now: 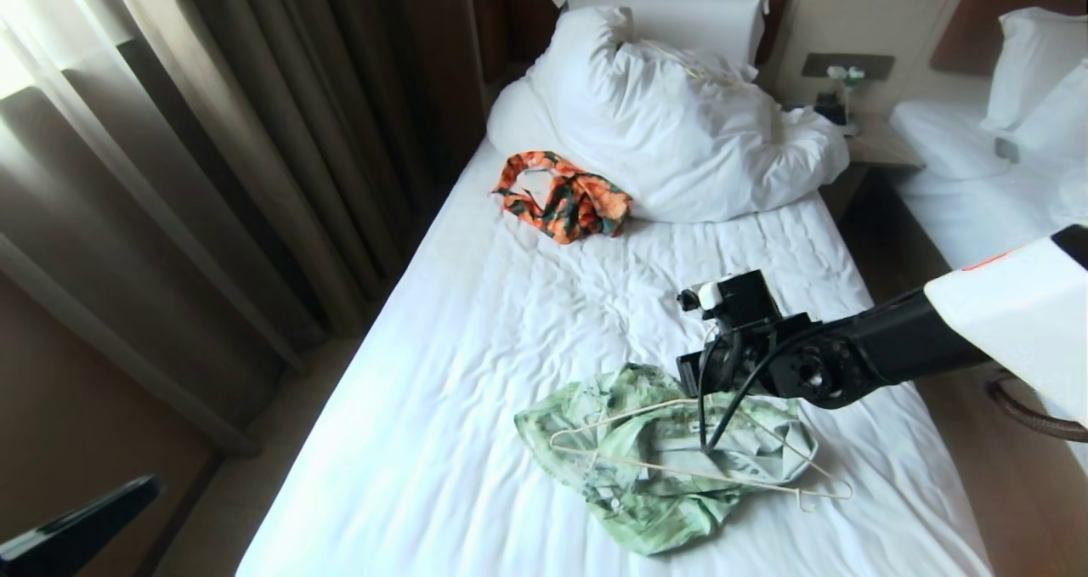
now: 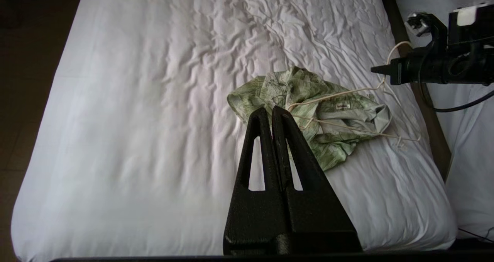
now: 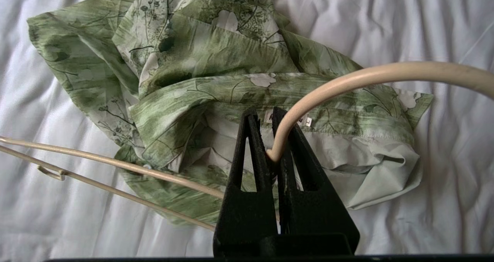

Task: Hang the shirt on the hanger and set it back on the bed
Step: Place the hanger on the bed

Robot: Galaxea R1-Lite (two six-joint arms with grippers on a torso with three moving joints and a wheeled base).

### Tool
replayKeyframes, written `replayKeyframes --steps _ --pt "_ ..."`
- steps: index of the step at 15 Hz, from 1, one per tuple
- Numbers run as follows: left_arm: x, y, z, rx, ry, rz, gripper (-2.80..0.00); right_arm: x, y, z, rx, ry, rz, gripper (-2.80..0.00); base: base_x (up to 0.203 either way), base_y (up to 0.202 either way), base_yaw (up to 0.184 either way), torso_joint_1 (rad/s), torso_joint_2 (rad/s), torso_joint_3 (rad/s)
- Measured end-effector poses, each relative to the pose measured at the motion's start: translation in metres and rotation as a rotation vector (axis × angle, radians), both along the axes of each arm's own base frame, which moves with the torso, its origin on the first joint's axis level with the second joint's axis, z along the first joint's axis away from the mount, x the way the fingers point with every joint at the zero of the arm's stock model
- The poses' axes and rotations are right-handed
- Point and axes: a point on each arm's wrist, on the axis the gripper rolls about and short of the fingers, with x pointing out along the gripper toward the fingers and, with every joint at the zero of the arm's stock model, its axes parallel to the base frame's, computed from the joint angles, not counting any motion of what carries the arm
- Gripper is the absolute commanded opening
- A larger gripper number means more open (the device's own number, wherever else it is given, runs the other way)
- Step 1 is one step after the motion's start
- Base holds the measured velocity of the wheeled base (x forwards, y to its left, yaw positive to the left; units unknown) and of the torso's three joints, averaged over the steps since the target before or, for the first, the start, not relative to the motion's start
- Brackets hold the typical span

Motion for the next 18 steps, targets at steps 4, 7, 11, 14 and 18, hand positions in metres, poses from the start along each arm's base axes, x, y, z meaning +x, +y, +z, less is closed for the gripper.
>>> replayKeyframes --steps 4,7,11,14,18 --pt "-0.018 -0.001 -0.001 0.006 -0.033 0.02 -2.8 0.009 -0.001 -0.022 -0.044 0.032 -0.01 0.0 0.0 0.0 0.0 0.0 0.0 0.0" --pt "-0.027 -0.001 0.001 0.009 -0.048 0.031 -2.8 0.001 -0.007 -0.031 -0.087 0.067 -0.036 0.0 0.0 0.0 0.0 0.0 0.0 0.0" --pt "-0.038 -0.002 0.002 0.014 -0.104 0.049 -2.8 -0.017 -0.021 -0.012 -0.083 0.052 -0.055 -2.8 0.0 0.0 0.0 0.0 0.0 0.0" --pt "-0.046 -0.002 0.002 0.02 -0.153 0.072 -2.8 -0.039 -0.035 0.019 -0.063 0.003 -0.073 -2.8 0.0 0.0 0.0 0.0 0.0 0.0" --pt "-0.063 -0.003 -0.002 0.02 -0.206 0.043 -2.8 -0.092 -0.062 0.086 -0.027 -0.147 -0.114 -2.8 0.0 0.0 0.0 0.0 0.0 0.0"
